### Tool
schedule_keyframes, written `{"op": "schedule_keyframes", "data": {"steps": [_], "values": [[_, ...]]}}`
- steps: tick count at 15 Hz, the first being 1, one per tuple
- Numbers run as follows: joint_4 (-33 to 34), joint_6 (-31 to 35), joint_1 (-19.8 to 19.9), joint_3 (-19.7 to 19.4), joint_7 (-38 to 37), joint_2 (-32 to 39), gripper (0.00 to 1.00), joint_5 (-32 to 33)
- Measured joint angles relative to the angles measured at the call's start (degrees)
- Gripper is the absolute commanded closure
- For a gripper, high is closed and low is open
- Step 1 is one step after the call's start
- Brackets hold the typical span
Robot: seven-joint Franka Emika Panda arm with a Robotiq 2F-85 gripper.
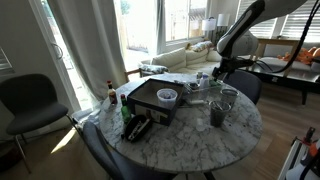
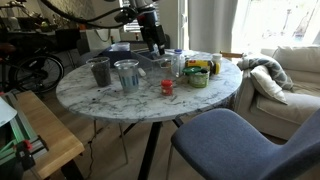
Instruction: Move the silver case forward to the right
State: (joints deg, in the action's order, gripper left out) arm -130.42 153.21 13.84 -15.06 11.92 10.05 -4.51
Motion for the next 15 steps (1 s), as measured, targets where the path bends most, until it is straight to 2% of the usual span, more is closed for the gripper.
{"op": "schedule_keyframes", "data": {"steps": [1,2,3,12,13,15], "values": [[0.68,0.64,0.51,0.36,0.56,0.97,0.00,-0.78],[1.45,1.03,1.04,0.77,1.06,1.92,0.06,-1.45],[2.22,1.46,1.60,1.24,1.67,2.87,0.25,-2.04],[8.16,2.10,7.42,6.95,9.92,9.49,0.95,-5.36],[8.40,2.10,8.35,7.86,11.62,9.77,0.99,-6.34],[8.68,2.05,10.64,9.78,15.74,10.02,1.00,-8.94]]}}
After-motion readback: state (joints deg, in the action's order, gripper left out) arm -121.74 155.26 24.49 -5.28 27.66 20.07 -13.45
